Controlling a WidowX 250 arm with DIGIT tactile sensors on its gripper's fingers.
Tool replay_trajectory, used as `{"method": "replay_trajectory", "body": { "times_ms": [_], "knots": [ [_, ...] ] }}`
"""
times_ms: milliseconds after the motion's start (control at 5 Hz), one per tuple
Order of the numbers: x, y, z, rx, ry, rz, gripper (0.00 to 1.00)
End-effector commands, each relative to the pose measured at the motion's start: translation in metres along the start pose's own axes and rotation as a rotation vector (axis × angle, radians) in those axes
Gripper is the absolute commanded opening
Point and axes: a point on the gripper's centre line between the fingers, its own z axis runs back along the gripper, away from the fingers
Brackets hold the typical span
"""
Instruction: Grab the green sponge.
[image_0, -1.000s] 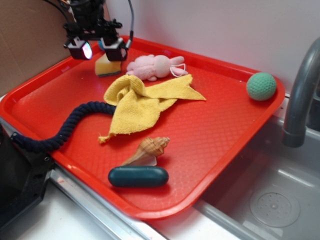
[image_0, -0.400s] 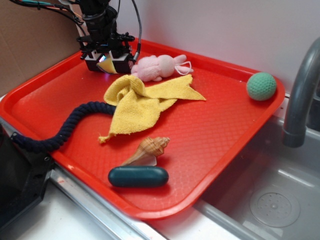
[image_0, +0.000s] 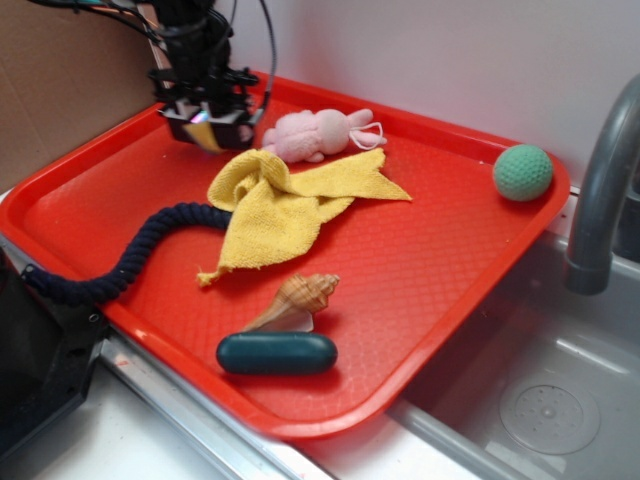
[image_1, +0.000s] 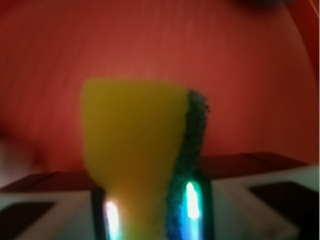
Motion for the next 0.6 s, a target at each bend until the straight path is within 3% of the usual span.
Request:
{"method": "replay_trajectory", "body": {
  "times_ms": [0, 400],
  "knots": [
    [-0.075, 0.012, 0.114, -0.049, -0.136, -0.157, 0.0],
    [-0.099, -0.053, 0.179, -0.038, -0.16, -0.317, 0.0]
  ]
}}
